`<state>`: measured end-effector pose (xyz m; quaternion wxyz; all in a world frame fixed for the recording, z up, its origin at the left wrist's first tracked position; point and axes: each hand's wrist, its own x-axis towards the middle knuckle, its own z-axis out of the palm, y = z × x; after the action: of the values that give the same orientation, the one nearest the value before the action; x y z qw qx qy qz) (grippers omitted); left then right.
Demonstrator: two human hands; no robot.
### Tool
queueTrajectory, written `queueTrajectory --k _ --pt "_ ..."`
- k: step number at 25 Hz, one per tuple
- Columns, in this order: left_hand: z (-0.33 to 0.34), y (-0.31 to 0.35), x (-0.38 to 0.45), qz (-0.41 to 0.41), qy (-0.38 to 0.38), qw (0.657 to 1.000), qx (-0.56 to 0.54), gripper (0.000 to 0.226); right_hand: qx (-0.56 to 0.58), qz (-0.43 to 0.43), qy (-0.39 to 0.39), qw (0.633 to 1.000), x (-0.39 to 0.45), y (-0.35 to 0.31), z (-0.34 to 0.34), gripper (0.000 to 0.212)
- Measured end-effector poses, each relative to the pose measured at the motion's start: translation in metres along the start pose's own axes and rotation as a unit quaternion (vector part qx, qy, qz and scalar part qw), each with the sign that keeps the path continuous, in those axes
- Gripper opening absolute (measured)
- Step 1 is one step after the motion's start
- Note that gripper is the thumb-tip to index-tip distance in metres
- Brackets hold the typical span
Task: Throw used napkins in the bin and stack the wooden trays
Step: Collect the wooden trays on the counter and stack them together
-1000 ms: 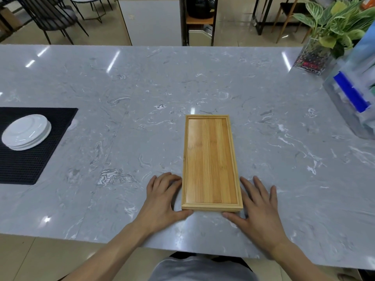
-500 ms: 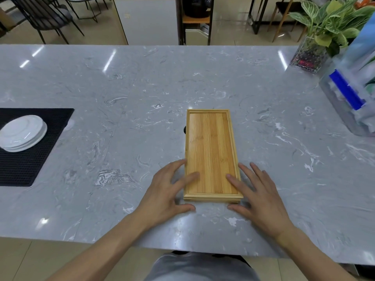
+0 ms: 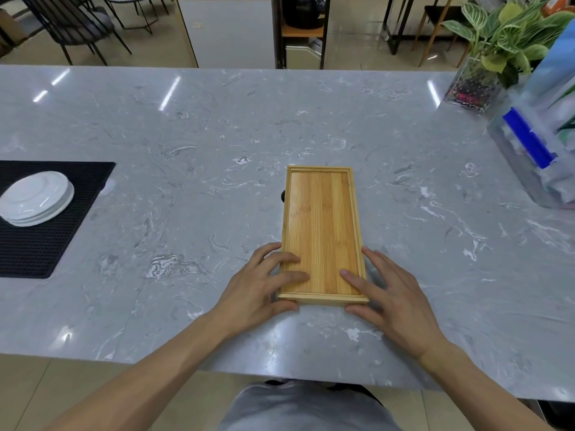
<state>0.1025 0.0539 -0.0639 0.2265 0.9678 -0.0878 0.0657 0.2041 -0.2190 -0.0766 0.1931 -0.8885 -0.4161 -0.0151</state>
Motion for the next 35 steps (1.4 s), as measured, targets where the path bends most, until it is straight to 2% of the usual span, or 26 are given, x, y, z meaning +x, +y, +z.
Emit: queueTrajectory --k 3,16,18,19,22,23,25,26,28,30,35 --pt "-0.001 0.000 0.002 -0.012 0.006 1.000 -0.019 0.047 -0.003 -0.003 -0.002 1.000 0.002 0.000 -0.002 0.051" --pt "0.006 0.001 -0.002 0.015 0.055 0.998 0.016 0.042 -0.007 -0.017 0.014 1.000 -0.001 0.001 0.002 0.051" --pt "0.006 0.001 -0.005 0.000 0.050 0.999 -0.005 0.052 0.022 0.014 -0.007 1.000 -0.002 -0.002 -0.001 0.062" --pt "0.005 0.001 -0.006 -0.040 0.049 0.997 -0.046 0.059 0.058 0.054 -0.017 0.997 -0.001 -0.003 -0.004 0.067" --pt "-0.003 -0.003 0.015 -0.241 0.081 0.953 -0.165 0.063 0.134 0.199 -0.017 0.971 0.022 0.007 -0.014 0.074" --pt "-0.007 -0.007 0.029 -0.302 0.065 0.935 -0.173 0.062 0.134 0.239 -0.032 0.961 0.037 0.013 -0.018 0.077" --pt "-0.018 -0.014 0.061 -0.374 -0.010 0.909 -0.181 0.066 0.143 0.288 -0.110 0.940 0.070 0.020 -0.024 0.079" --pt "-0.021 -0.014 0.073 -0.396 -0.041 0.896 -0.197 0.067 0.173 0.298 -0.149 0.927 0.084 0.020 -0.025 0.072" --pt "-0.021 -0.012 0.084 -0.424 -0.069 0.870 -0.241 0.060 0.283 0.304 -0.173 0.893 0.099 0.015 -0.023 0.048" --pt "-0.018 -0.008 0.085 -0.435 -0.073 0.855 -0.273 0.050 0.368 0.312 -0.165 0.860 0.102 0.008 -0.020 0.033" --pt "-0.012 0.000 0.091 -0.470 -0.028 0.797 -0.378 0.037 0.457 0.352 -0.104 0.810 0.101 0.005 -0.012 0.020"
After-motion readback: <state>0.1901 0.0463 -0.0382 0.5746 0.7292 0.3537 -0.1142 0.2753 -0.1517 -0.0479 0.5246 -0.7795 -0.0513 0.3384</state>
